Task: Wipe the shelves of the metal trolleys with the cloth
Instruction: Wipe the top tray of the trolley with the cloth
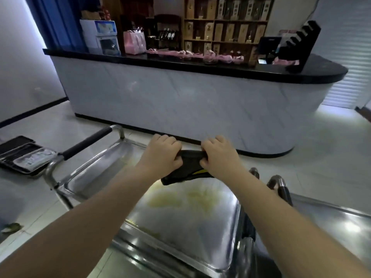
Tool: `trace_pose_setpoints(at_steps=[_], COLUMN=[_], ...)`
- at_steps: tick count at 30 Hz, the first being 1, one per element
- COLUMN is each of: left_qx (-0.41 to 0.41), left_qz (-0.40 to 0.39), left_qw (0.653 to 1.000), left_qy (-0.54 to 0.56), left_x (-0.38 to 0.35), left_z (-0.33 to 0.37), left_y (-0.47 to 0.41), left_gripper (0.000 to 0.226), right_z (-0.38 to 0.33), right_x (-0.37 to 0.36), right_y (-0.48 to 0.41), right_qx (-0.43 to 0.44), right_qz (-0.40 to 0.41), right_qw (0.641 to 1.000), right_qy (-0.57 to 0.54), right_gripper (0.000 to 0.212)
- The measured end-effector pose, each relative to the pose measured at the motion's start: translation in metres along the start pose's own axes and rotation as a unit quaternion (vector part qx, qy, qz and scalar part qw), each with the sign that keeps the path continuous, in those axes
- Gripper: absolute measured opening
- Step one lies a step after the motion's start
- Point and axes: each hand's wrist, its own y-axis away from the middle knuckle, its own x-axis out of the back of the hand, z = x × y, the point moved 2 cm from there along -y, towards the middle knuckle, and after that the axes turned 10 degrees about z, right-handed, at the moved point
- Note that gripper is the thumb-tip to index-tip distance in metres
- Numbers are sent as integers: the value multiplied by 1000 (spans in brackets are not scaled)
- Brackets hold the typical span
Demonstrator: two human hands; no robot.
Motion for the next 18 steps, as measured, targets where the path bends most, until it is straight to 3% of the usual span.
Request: trace_pose_setpoints(at_steps=[5, 11, 15, 18], left_qx=[-22, -45, -84, -64], left_qz=[17, -49, -131, -193], left_qw=[991, 959, 918, 865], left_qy=[130, 275, 366, 458], left_x=[-61, -122, -136, -130], left_z=[-34, -44, -35, -26], left_y=[14, 50, 80, 98], left_gripper=[29, 25, 26, 19], right_z=[-10, -43, -73, -84], right_x=[-49, -93, -94, -74], right_y=[14, 70, 111, 133], right_qx=[-119, -304, -350, -422], right_qz=[-2, 10, -19, -40], right_qw=[993, 952, 936, 904], right_qy=[-15, -33, -33, -63], right_gripper=[15, 17, 19, 15])
